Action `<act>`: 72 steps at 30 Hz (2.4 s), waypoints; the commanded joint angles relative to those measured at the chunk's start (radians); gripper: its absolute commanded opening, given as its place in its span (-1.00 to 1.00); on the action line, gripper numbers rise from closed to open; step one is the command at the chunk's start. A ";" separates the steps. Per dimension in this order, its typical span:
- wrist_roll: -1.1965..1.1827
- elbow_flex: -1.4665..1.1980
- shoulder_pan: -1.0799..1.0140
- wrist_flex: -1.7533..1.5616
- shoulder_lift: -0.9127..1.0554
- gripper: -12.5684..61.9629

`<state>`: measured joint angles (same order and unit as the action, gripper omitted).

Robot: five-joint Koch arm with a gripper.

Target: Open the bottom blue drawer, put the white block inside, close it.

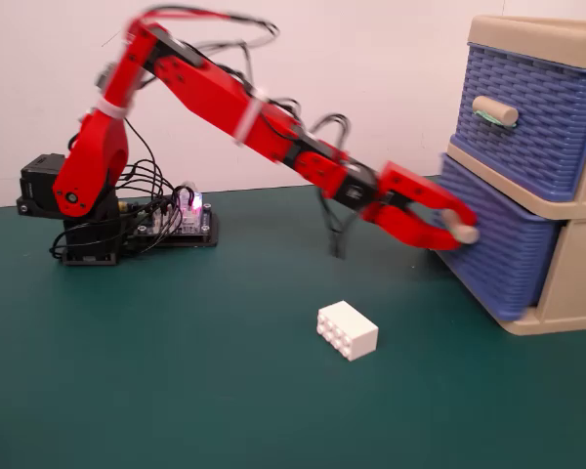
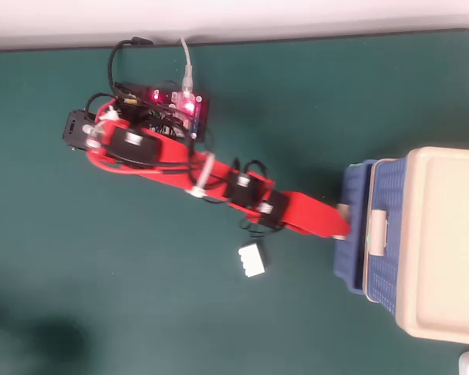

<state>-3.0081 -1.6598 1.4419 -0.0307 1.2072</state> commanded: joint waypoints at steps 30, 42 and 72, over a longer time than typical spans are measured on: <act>0.733 0.460 -0.290 1.388 0.201 0.25; 0.862 0.699 -0.334 1.437 -0.032 0.25; 0.867 0.772 -0.364 1.371 -0.222 0.19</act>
<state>-2.1368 -0.9281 1.0646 1.3330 0.9633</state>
